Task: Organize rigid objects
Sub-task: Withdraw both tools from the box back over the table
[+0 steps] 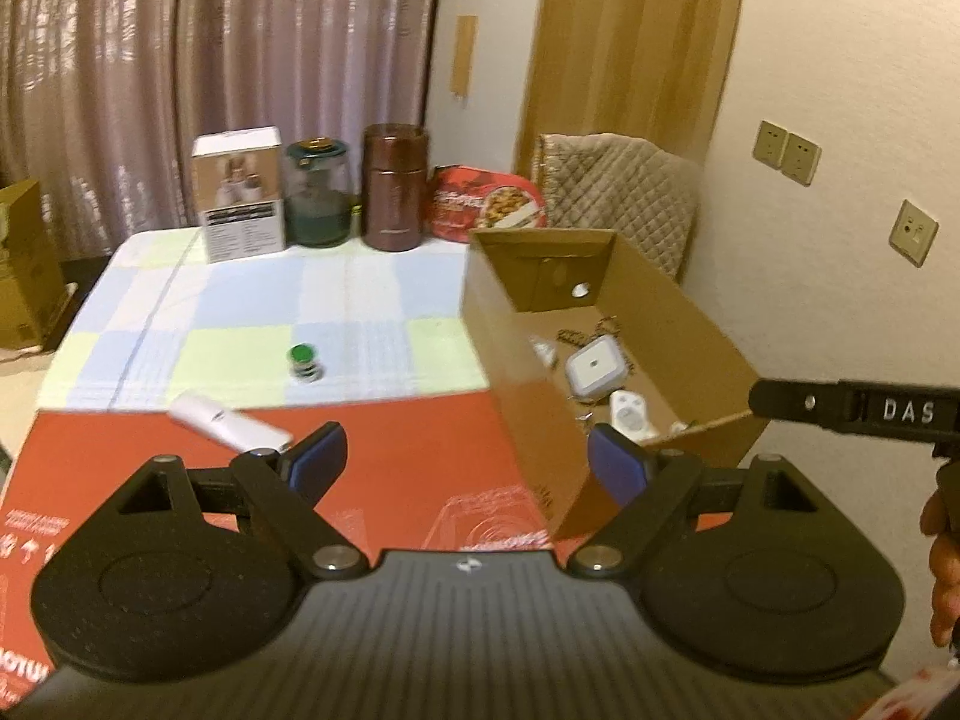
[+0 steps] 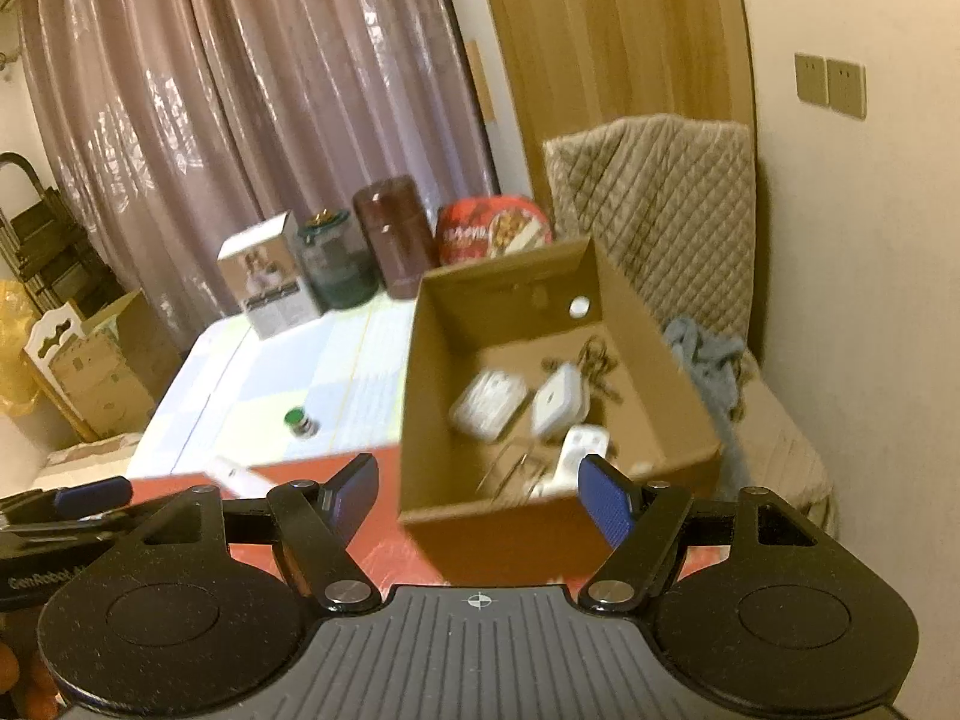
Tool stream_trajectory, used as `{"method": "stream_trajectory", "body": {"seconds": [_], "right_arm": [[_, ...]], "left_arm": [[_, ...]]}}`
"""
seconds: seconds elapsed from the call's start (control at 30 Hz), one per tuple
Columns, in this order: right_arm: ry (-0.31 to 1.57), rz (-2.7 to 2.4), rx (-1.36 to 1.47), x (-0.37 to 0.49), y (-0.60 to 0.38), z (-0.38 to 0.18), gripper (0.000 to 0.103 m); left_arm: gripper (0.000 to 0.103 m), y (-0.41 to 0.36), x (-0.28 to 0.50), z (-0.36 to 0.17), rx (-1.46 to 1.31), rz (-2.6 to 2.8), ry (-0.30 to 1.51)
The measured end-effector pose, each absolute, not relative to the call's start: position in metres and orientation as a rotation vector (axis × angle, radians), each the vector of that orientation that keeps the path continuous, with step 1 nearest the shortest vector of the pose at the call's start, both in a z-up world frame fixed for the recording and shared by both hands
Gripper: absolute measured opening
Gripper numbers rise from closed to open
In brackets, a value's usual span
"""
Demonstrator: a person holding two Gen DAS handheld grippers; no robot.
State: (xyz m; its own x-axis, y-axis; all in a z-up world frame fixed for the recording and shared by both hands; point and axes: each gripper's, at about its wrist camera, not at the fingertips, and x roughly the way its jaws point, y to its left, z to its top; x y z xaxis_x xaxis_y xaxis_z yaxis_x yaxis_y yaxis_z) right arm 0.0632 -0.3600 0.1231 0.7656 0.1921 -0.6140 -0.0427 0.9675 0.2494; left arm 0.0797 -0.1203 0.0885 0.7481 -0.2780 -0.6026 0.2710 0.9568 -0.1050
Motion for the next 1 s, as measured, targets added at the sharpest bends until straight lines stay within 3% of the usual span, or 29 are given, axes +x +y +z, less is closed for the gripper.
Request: {"method": "stream_trajectory", "body": {"seconds": [0.6, 1.0], "right_arm": [[0.755, 0.196, 0.147, 0.043, -0.277, 0.086, 0.071], [0.723, 0.293, 0.115, 0.068, -0.235, 0.066, 0.071]], "left_arm": [[0.085, -0.020, 0.053, 0.073, -0.042, -0.151, 0.673], [0.085, 0.028, 0.083, 0.050, -0.070, -0.077, 0.708]]}}
